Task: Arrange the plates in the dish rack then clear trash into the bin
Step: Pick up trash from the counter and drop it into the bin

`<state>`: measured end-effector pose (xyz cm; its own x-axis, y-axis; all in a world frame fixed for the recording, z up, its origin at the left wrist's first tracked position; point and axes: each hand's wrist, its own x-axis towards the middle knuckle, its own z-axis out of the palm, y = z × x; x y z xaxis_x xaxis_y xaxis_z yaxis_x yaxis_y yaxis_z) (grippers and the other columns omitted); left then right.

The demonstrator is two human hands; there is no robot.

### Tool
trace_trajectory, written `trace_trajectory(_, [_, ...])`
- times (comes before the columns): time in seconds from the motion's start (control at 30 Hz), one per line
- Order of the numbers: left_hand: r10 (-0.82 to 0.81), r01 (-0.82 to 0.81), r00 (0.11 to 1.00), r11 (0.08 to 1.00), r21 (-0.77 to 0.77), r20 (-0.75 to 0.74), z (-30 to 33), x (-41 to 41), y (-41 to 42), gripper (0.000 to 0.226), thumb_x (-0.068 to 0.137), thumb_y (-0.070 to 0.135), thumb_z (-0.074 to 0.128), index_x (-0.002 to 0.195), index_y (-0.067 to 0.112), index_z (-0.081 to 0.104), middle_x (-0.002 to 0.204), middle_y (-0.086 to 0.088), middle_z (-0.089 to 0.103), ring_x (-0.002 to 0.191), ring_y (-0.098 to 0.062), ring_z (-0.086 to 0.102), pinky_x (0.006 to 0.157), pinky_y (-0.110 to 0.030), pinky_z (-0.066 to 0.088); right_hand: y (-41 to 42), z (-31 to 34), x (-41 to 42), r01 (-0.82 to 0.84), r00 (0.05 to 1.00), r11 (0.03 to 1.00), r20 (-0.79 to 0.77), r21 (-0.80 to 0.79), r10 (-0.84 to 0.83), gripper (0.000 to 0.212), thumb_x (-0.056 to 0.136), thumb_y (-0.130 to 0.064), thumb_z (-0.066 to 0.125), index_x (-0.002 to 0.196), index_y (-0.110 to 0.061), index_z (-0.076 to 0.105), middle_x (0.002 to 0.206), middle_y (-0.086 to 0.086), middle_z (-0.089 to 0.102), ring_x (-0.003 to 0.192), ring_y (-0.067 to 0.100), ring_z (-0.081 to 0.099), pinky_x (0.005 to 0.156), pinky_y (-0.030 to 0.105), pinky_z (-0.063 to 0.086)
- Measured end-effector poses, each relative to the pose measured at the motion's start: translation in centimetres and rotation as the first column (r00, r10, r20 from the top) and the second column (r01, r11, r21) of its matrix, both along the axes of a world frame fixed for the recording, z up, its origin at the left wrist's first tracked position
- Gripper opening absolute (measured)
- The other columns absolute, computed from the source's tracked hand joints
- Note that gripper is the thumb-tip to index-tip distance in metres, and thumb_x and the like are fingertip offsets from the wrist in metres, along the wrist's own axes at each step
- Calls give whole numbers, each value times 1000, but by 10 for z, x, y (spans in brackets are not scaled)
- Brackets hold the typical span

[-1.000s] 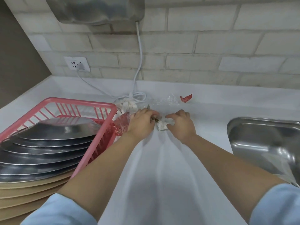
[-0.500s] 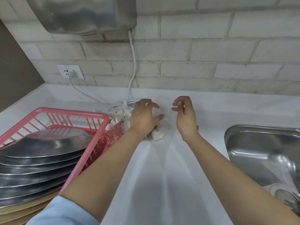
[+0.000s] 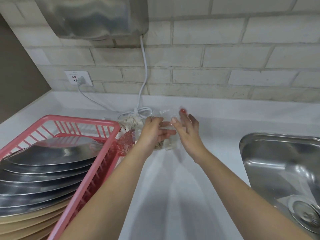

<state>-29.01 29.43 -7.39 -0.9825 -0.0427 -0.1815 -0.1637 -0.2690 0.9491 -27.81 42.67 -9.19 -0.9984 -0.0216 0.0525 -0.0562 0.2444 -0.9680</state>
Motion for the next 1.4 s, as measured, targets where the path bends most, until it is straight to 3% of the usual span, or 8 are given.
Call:
trace_trajectory(0.17, [-109, 107, 994, 987, 117, 16, -12, 8, 4, 28, 102, 34, 45, 94, 7, 49, 73, -11, 54, 60, -18, 58, 53, -23, 47, -20, -8, 15, -58, 975, 943, 184, -328, 124, 85, 67, -71, 69, 125, -12, 51, 110, 3, 62, 99, 7, 61, 96, 31, 48])
trace_trajectory(0.3, [20, -12, 999, 989, -147, 47, -30, 13, 8, 21, 97, 27, 56, 101, 7, 50, 68, -4, 58, 50, -11, 52, 49, -21, 42, -24, -9, 18, 73, 981, 841, 189, -536, 35, 32, 88, -34, 67, 90, -12, 46, 85, 15, 57, 80, 27, 61, 84, 47, 53])
trace_trajectory(0.57, [29, -30, 1000, 858, -513, -11, -66, 22, 17, 27, 103, 41, 42, 88, 20, 50, 83, 3, 54, 72, -16, 54, 69, -32, 44, -2, -14, 1, 322, 947, 811, 150, -489, -285, 40, 85, 8, 40, 96, -31, 42, 115, 6, 62, 88, 28, 61, 75, 47, 54])
trace_trajectory(0.73, [-155, -146, 962, 399, -906, -223, -99, 19, 9, 30, 95, 5, 48, 121, 17, 56, 124, -1, 48, 119, -18, 40, 91, -25, 39, 22, -16, -6, 350, 936, 865, 105, -360, -335, 74, 84, 12, 24, 123, -47, 43, 89, 1, 57, 63, 20, 49, 55, 29, 50])
trace_trajectory(0.93, [-360, -107, 925, 54, -993, -120, -106, 11, 11, 47, 101, 24, 42, 147, 30, 36, 147, 7, 35, 126, -21, 32, 99, -31, 41, 31, -18, -7, 355, 928, 881, 230, -313, -292, 26, 90, -4, 38, 105, -15, 56, 90, 1, 46, 67, 16, 46, 48, 22, 45])
trace_trajectory(1.07, [-307, -157, 937, 51, -986, -165, -107, 14, 18, 40, 101, 27, 46, 140, 23, 43, 133, -3, 44, 123, -23, 40, 97, -34, 43, 33, -25, -5, 304, 927, 914, 302, -268, -220, 39, 83, -1, 65, 112, -14, 42, 106, 1, 42, 47, 7, 58, 43, 14, 41])
trace_trajectory(1.27, [-258, -75, 962, 84, -994, -94, -106, 31, 17, 40, 104, 32, 41, 140, 16, 46, 136, -8, 40, 117, -23, 52, 92, -30, 44, 30, -29, 4, 253, 938, 919, 307, -301, -158, 20, 96, 4, 43, 111, -9, 43, 122, 14, 46, 70, 24, 65, 63, 28, 56])
trace_trajectory(1.4, [-130, -16, 988, 450, -893, -83, -99, 53, 12, 27, 103, 29, 40, 118, 17, 61, 127, 0, 45, 94, -17, 57, 79, -26, 42, 21, -22, 23, 204, 946, 897, 316, -391, -78, 14, 103, -12, 39, 116, -12, 44, 112, 16, 51, 73, 30, 64, 57, 41, 60])
